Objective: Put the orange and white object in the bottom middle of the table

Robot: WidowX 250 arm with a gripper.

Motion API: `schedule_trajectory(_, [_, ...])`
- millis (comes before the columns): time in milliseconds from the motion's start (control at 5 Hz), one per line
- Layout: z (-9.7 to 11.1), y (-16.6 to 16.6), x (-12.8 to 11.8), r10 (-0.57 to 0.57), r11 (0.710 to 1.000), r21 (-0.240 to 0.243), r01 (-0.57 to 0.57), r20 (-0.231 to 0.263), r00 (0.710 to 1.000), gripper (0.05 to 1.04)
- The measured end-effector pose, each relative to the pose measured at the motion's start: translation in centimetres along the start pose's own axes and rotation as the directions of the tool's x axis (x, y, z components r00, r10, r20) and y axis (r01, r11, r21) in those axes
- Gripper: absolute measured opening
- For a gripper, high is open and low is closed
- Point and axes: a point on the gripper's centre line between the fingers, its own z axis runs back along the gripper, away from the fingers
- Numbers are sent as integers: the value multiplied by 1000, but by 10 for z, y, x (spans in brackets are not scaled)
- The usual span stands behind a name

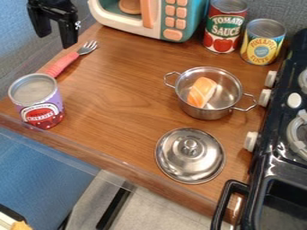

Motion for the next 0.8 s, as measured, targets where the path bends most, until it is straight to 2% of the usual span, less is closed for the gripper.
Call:
schedule_trajectory(200, [-14,-4,-1,-6,1000,-24,5,-28,1000,1001])
schedule_trajectory(400, [-23,-44,7,-91,995,-54,90,-25,996,1000])
schedule_trajectory(600, [-19,-100,21,-196,979,-55,196,11,981,1000])
schedule_trajectory(800, [-14,-141,29,-236,970,-41,238,49,971,1000])
